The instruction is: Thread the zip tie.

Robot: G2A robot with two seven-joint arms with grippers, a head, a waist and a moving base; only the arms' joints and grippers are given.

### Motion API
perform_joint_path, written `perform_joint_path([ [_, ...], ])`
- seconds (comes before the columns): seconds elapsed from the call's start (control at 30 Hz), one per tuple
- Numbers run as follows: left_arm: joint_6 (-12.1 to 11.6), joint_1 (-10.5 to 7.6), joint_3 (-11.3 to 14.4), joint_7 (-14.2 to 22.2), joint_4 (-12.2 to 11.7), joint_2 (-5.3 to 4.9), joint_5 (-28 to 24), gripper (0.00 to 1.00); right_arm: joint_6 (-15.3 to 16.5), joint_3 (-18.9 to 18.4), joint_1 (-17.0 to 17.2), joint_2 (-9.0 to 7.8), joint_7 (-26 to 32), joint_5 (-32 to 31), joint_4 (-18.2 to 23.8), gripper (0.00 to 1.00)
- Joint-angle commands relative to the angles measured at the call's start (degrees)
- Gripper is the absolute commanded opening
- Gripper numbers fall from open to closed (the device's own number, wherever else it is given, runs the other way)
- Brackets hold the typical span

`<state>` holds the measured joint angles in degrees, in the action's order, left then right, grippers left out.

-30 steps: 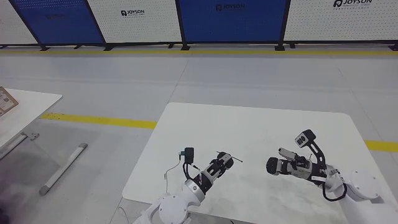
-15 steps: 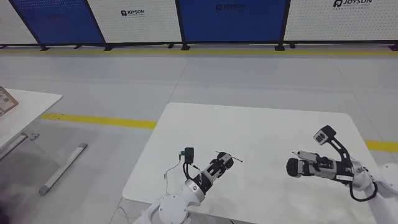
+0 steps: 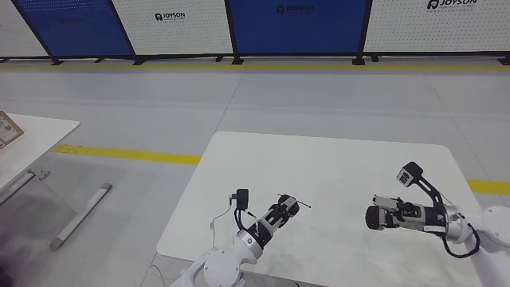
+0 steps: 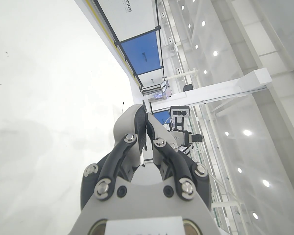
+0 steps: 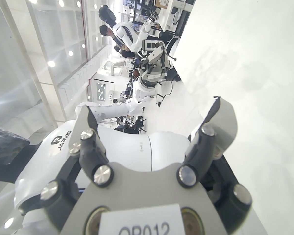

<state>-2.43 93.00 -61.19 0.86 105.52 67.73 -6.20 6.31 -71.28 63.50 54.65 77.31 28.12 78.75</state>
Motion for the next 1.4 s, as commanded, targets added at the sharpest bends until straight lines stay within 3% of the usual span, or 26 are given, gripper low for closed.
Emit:
perform_joint_path([
  [0.0, 0.00, 0.00, 0.00, 0.00, 0.00, 0.00, 0.00, 0.00, -2.63, -1.78, -0.02, -0.80, -0.50, -5.38, 1.70, 1.00],
  [0.2, 0.00, 0.00, 0.00, 0.00, 0.00, 0.00, 0.00, 0.00, -8.44, -8.46, 1.12, -2.91, 1.69, -11.43, 7.29, 1.00],
  [0.33, 0.00, 0.00, 0.00, 0.00, 0.00, 0.00, 0.00, 0.00, -13.94, -7.04, -0.60, -3.60, 2.33, -18.08, 6.92, 1.00],
  [0.83, 0.00, 0.00, 0.00, 0.00, 0.00, 0.00, 0.00, 0.00, -14.88, -6.45, -0.31, -3.60, 0.18, -19.54, 7.49, 1.00],
  [0.97, 0.00, 0.00, 0.00, 0.00, 0.00, 0.00, 0.00, 0.00, -17.86, -4.72, -2.65, -4.09, 2.33, -25.99, 8.79, 1.00],
  [1.17, 0.00, 0.00, 0.00, 0.00, 0.00, 0.00, 0.00, 0.00, -22.15, 1.11, -7.39, -4.70, 2.33, -34.04, 10.06, 1.00],
  [1.37, 0.00, 0.00, 0.00, 0.00, 0.00, 0.00, 0.00, 0.00, -25.79, 10.65, -14.25, -3.77, 2.33, -36.59, 1.98, 1.00],
])
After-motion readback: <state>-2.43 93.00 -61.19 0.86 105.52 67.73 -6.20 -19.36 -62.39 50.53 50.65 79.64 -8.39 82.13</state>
